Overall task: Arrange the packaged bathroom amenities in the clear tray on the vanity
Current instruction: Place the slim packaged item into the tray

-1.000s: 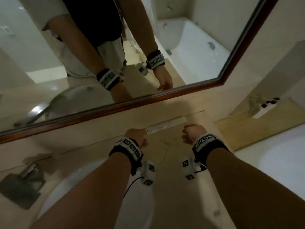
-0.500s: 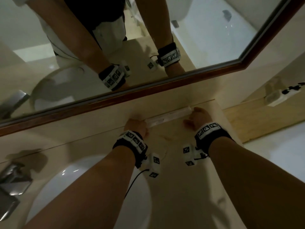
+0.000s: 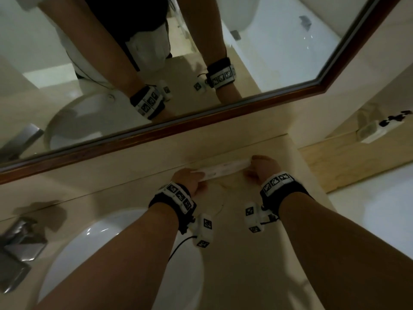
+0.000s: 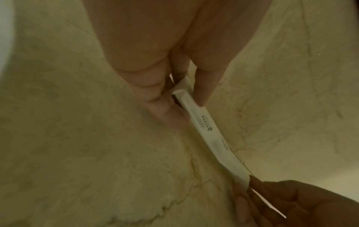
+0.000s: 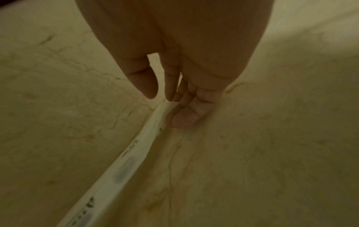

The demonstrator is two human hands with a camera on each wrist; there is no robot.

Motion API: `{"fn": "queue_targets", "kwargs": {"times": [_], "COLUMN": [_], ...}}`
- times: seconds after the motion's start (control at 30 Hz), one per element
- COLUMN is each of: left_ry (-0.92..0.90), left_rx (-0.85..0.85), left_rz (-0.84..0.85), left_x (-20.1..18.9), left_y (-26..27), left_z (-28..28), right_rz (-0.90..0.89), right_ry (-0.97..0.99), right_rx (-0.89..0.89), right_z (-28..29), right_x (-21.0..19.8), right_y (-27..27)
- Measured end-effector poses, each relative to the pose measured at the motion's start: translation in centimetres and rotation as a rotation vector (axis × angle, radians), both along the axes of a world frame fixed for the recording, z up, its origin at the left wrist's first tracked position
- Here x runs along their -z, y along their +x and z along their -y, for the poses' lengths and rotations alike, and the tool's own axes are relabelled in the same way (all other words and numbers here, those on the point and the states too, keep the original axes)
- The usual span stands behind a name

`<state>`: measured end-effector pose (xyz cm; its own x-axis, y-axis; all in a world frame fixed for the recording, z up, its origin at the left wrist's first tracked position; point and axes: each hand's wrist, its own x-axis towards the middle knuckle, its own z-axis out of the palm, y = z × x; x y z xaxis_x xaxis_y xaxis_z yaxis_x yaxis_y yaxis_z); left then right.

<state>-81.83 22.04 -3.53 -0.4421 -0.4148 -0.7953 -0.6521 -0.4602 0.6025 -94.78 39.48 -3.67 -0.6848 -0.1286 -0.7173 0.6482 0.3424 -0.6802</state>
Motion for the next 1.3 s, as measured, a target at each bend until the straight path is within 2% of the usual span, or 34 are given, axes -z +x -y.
{"fn": "queue_targets", "kwargs": {"times": [0.1, 0.23, 0.33, 0.53, 0.67, 0.8, 0.93, 1.13, 1.3], "left_ry": [-0.017, -0.065, -0.101, -0.170, -0.176, -0.270, -0.354, -0.407, -0.418], "left_rx": [-0.002, -0.065, -0.133, -0.223, -0.306, -0.419, -0.581, -0.785, -0.894], "left_rz": [-0.068, -0.124, -0.165, -0.322, -0.414, -0.462, -0.473, -0.446, -0.440], "left_x": [-1.3, -4.6, -7.6, -14.1, -18.0, -20.1, -21.8, -22.4, -22.6], "left_y": [1.9, 4.6, 7.6, 15.1, 22.2, 29.8, 38.2, 51.5, 60.3], "left_z": [0.2, 1.5, 3.1, 6.4, 9.8, 12.9, 15.3, 18.2, 19.0], "right_rz": [-0.015, 0.042, -0.032, -0.106, -0.101, -0.072, -0.014, 0.014, 0.026], "right_ry": [-0.014, -0.026, -0.111, -0.248, -0.326, -0.420, -0.486, -0.497, -0.503], "right_rx": [-0.033, 0.048, -0.041, -0.097, -0.201, -0.310, -0.453, -0.670, -0.855], "right_z": [0.1, 1.8, 3.6, 8.2, 12.7, 17.9, 23.2, 30.9, 34.0], "right_x": [-1.4, -5.2, -8.3, -15.2, -19.7, -22.2, -23.2, -24.0, -24.6], "right_y": [1.6, 4.3, 6.7, 12.5, 16.9, 22.5, 29.4, 41.1, 49.9]}}
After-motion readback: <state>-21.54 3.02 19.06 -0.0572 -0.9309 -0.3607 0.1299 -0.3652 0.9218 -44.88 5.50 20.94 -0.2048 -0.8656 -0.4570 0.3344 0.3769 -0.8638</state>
